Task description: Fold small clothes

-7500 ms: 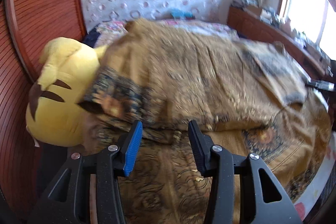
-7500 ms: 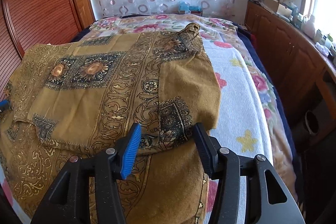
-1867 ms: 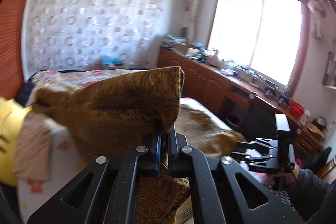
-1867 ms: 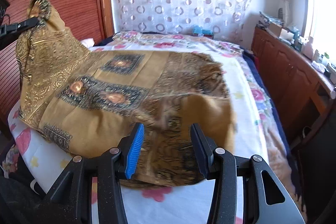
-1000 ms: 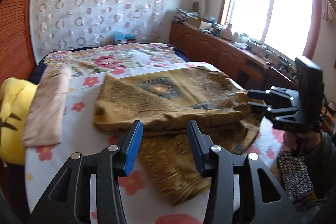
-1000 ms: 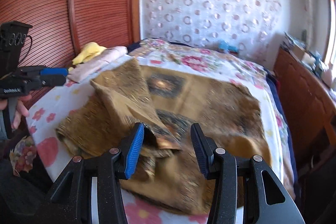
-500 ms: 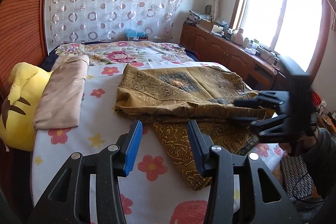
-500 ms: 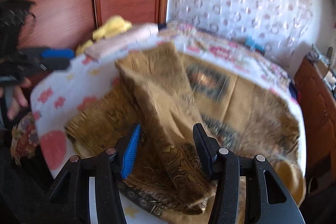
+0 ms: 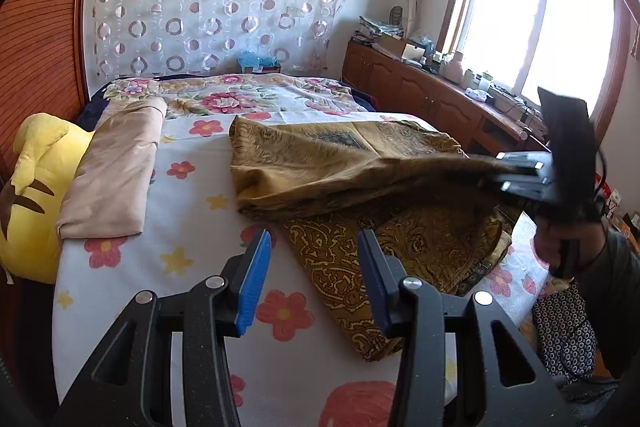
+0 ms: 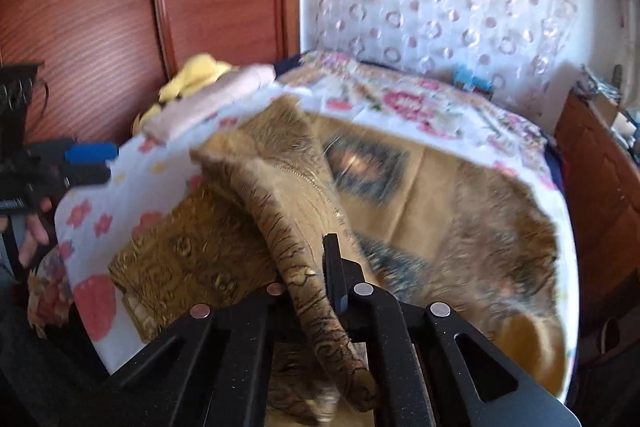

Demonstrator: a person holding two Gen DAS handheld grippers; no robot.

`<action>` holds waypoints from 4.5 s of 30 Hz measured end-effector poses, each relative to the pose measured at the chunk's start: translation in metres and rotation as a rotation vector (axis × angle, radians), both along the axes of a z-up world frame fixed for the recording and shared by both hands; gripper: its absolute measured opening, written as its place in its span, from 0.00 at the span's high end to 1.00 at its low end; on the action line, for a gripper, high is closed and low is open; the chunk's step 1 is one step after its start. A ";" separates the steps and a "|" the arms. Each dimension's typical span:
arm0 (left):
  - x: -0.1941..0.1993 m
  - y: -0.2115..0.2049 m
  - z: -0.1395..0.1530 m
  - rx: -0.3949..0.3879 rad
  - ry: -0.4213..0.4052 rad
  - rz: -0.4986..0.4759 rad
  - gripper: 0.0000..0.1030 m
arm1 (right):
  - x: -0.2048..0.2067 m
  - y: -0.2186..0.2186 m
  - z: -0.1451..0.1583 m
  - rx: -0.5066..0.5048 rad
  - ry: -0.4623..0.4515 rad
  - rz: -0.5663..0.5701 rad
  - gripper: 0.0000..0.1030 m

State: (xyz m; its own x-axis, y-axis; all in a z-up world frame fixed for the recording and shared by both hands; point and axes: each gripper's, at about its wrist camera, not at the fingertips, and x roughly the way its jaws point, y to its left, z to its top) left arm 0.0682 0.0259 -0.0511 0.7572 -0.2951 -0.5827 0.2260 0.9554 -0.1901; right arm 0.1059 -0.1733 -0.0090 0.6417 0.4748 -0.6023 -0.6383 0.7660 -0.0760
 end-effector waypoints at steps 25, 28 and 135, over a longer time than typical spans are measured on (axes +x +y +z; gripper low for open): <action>0.008 -0.033 0.019 0.056 -0.046 -0.035 0.55 | -0.050 -0.112 0.008 0.037 -0.056 -0.271 0.66; 0.008 -0.036 0.020 0.058 -0.050 -0.037 0.55 | -0.052 -0.104 0.012 0.045 -0.079 -0.234 0.62; 0.275 -0.047 -0.048 0.018 0.262 -0.084 0.88 | 0.250 -0.083 -0.026 -0.033 0.218 -0.189 0.50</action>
